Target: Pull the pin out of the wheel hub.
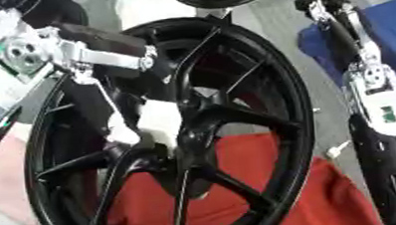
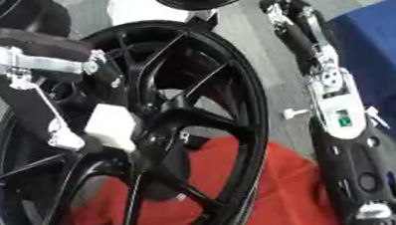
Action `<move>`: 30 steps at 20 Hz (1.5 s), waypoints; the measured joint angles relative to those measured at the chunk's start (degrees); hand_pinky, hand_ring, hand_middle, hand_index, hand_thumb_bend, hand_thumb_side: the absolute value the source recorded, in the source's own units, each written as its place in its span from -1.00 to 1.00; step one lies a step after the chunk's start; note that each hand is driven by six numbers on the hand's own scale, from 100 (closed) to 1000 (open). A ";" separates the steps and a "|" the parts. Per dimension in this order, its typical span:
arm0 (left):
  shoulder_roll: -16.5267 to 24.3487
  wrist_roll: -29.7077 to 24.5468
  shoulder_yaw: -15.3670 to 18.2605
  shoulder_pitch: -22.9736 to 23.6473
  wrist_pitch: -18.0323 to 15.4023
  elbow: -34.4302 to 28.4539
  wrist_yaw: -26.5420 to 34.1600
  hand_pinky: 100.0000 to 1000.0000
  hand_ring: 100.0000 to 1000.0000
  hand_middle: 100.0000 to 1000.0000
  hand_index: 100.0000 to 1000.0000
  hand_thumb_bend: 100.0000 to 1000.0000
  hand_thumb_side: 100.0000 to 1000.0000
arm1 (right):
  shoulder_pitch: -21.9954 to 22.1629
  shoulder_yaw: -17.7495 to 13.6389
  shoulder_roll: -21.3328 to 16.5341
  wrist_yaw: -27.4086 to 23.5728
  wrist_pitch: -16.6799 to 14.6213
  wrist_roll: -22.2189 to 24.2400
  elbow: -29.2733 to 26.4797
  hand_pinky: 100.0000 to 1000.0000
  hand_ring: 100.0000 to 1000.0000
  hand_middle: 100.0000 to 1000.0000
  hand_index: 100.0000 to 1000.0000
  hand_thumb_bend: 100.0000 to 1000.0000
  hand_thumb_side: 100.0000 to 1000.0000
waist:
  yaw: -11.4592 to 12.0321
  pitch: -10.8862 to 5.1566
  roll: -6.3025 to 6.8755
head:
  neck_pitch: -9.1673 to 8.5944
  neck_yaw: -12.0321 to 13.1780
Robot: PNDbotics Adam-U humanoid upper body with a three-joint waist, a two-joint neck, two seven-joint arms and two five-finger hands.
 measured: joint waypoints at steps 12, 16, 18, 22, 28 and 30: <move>-0.50 0.37 -0.49 0.32 -0.63 -0.47 0.79 0.24 -0.02 -0.34 -0.09 -0.45 -0.94 | -0.04 0.01 0.01 0.00 0.12 0.12 0.00 0.92 0.64 0.33 0.28 -1.00 0.15 | 0.00 0.00 0.00 | -0.39 0.32; -0.50 0.57 -0.50 0.39 -0.50 -0.46 1.23 0.20 -0.10 -0.47 -0.33 -0.41 -0.99 | -0.04 0.01 0.01 0.00 0.13 0.12 0.00 0.92 0.64 0.33 0.28 -1.00 0.15 | 0.00 0.00 0.00 | -0.41 0.47; -0.50 1.28 -0.50 0.52 -0.12 -0.41 1.86 0.18 -0.12 -0.51 -0.44 -0.44 -0.96 | -0.04 0.02 0.01 0.00 0.15 0.15 0.00 0.92 0.64 0.33 0.28 -1.00 0.15 | 0.00 0.00 0.00 | -0.58 0.52; -0.49 4.00 -0.49 0.81 0.43 -0.49 2.91 0.13 -0.20 -0.61 -0.57 -0.38 -0.93 | -0.04 0.02 0.01 0.00 0.18 0.19 0.00 0.92 0.64 0.33 0.28 -1.00 0.13 | 0.00 0.00 0.00 | -0.93 0.55; 0.45 6.88 0.04 0.85 0.21 -2.88 3.92 0.10 -0.23 -0.66 -0.58 -0.36 -0.90 | -0.04 0.03 0.01 0.00 0.17 0.19 0.00 0.92 0.65 0.33 0.28 -1.00 0.14 | 0.01 0.00 0.00 | -0.93 0.65; 0.96 7.62 0.45 0.85 0.60 -3.52 4.12 0.10 -0.23 -0.66 -0.58 -0.36 -0.90 | -0.04 0.03 0.01 0.00 0.16 0.18 0.00 0.92 0.65 0.33 0.28 -1.00 0.14 | 0.04 0.00 0.00 | -0.93 0.65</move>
